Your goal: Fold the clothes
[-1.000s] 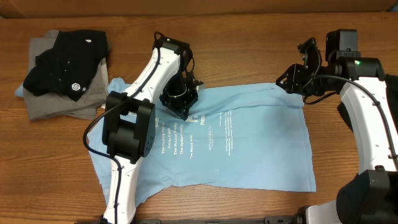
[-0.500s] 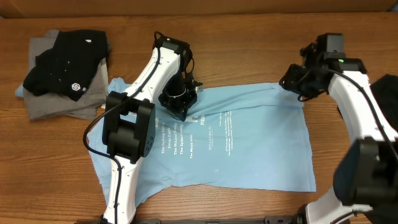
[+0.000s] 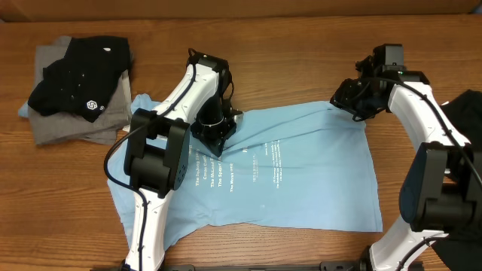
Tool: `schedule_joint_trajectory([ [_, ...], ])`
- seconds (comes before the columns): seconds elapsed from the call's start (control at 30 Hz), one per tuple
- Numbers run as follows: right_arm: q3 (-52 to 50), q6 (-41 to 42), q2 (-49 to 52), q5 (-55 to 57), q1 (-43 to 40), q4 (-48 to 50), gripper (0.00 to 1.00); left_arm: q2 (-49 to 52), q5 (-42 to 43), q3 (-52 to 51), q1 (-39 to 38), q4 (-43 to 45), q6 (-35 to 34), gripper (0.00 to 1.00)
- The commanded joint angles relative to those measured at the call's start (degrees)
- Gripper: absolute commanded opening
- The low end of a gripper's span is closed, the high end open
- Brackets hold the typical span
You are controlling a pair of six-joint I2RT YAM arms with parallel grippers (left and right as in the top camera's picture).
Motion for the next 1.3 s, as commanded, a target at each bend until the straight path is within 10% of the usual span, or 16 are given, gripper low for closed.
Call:
schedule_joint_trajectory([
  [0.0, -0.2, -0.2, 1.5, -3.3, 1.6, 1.1, 0.41, -0.1, -0.3, -0.5, -0.4, 0.9, -1.3, 0.04],
  [0.53, -0.2, 1.7, 7.1, 11.4, 5.1, 0.9, 0.40, -0.1, -0.1, -0.5, -0.4, 2.9, -1.9, 0.13],
  [0.9, 0.2, 1.7, 8.1, 11.6, 4.1, -0.8, 0.04, -0.1, -0.1, -0.5, -0.4, 2.9, -1.9, 0.14],
  [1.27, 0.3, 1.7, 1.2, 11.6, 1.8, -8.3, 0.04, -0.1, -0.1, -0.5, -0.4, 4.1, -1.9, 0.20],
])
